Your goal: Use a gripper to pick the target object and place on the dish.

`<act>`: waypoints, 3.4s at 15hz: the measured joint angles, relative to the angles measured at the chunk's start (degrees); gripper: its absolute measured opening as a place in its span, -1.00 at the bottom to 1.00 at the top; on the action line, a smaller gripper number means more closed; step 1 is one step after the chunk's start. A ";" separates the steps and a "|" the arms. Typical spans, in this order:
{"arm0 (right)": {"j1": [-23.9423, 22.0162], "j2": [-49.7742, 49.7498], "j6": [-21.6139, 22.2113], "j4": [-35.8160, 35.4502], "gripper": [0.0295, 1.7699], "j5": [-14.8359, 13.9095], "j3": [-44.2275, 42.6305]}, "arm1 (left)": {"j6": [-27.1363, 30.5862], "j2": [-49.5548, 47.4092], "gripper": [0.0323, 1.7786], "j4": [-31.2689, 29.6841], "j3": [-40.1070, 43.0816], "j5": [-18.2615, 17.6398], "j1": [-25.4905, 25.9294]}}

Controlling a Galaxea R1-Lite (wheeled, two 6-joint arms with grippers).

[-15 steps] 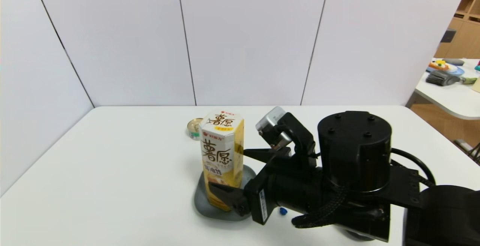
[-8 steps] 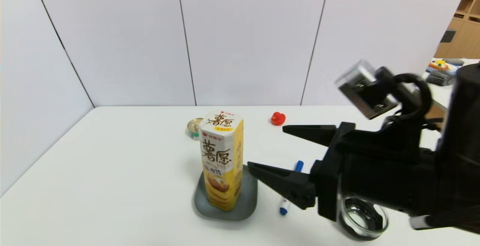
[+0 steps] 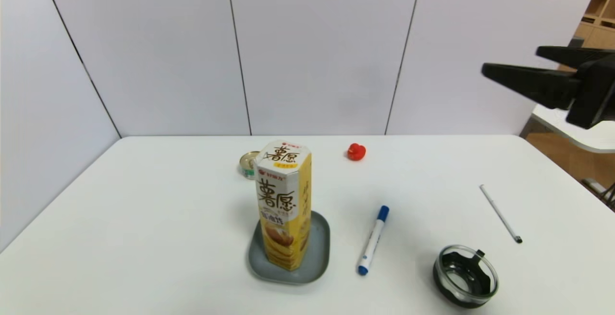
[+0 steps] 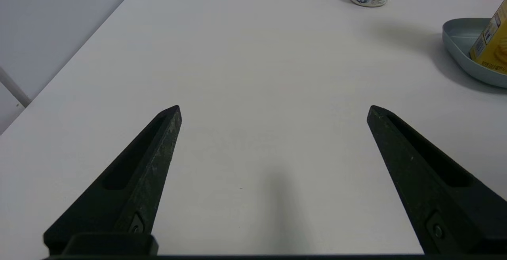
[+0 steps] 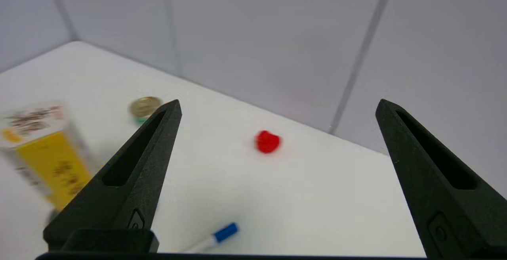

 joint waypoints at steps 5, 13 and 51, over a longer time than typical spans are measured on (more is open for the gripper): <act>-16.57 -10.09 -0.99 3.89 0.91 -0.07 1.76 | 0.00 0.00 0.90 0.00 0.00 0.00 0.02; -19.13 -32.72 0.59 3.80 0.91 0.74 19.07 | -0.02 0.00 0.90 0.00 0.00 0.00 0.02; -19.54 -67.24 2.90 14.37 0.91 -0.90 54.43 | 0.00 0.00 0.90 0.00 0.00 0.00 0.02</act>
